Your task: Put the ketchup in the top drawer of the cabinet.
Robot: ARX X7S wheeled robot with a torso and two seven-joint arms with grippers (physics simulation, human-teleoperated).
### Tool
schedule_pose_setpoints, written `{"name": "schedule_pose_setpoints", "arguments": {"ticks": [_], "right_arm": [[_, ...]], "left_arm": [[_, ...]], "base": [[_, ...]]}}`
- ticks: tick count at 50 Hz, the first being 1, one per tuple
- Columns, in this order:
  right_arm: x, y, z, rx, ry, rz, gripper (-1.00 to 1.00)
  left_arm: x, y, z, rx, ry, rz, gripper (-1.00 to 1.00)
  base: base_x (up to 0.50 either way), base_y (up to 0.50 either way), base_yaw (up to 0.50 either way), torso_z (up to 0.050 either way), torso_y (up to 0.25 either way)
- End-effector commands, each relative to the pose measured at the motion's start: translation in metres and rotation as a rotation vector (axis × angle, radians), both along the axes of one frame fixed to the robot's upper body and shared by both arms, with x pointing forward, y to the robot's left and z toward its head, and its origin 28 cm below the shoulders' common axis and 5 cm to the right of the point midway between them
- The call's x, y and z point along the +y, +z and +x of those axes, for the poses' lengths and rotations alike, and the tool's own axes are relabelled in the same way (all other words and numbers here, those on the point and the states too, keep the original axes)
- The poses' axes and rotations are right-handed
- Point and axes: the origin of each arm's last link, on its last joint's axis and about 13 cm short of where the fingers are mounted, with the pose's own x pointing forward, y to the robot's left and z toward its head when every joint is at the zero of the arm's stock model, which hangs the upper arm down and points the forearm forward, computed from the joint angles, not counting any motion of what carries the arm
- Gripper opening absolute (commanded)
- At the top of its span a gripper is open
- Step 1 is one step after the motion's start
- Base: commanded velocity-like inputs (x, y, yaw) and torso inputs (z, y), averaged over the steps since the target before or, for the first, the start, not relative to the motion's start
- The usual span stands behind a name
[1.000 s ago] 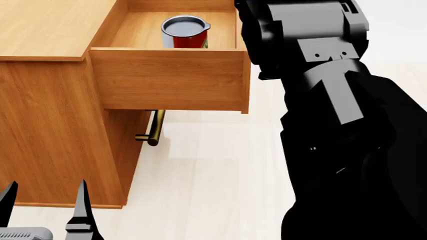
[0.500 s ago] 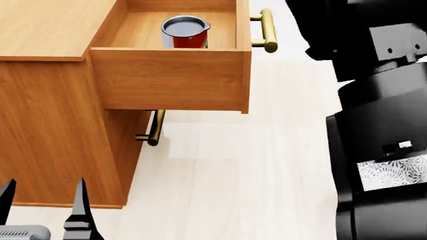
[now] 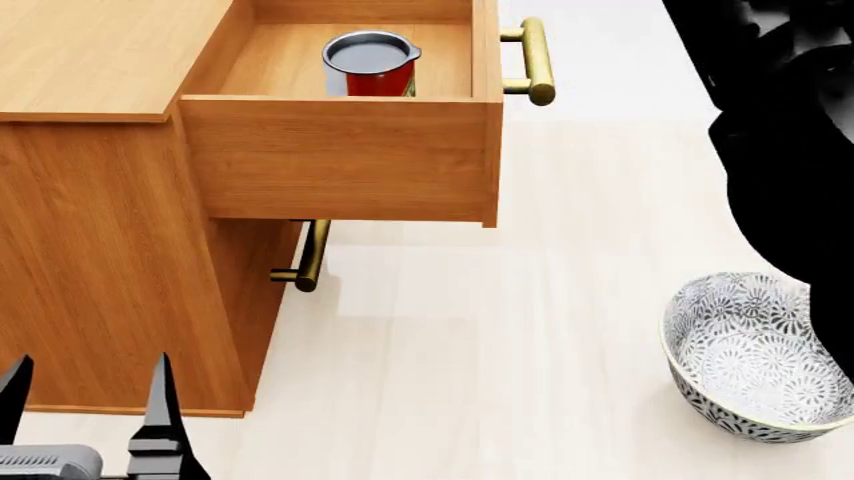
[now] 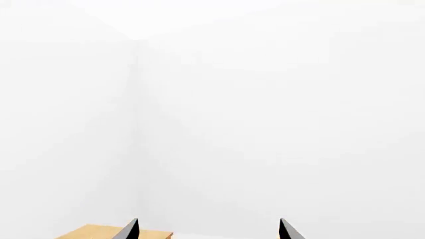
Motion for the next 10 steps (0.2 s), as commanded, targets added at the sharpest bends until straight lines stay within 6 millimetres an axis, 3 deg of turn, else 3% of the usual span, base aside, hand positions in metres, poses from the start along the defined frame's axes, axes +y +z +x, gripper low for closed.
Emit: {"name": "schedule_pose_setpoints", "arguments": {"ticks": [1, 10], "right_arm": [[-0.014, -0.023, -0.034, -0.032, -0.085, -0.014, 1.00], [-0.019, -0.038, -0.046, -0.058, -0.164, -0.036, 1.00]], "left_arm": [[0.000, 0.000, 0.001, 0.003, 0.002, 0.002, 1.00], [0.000, 0.000, 0.001, 0.001, 0.000, 0.003, 1.00]], "base": [[0.00, 0.00, 0.00, 0.000, 0.000], [0.00, 0.00, 0.00, 0.000, 0.000]]}}
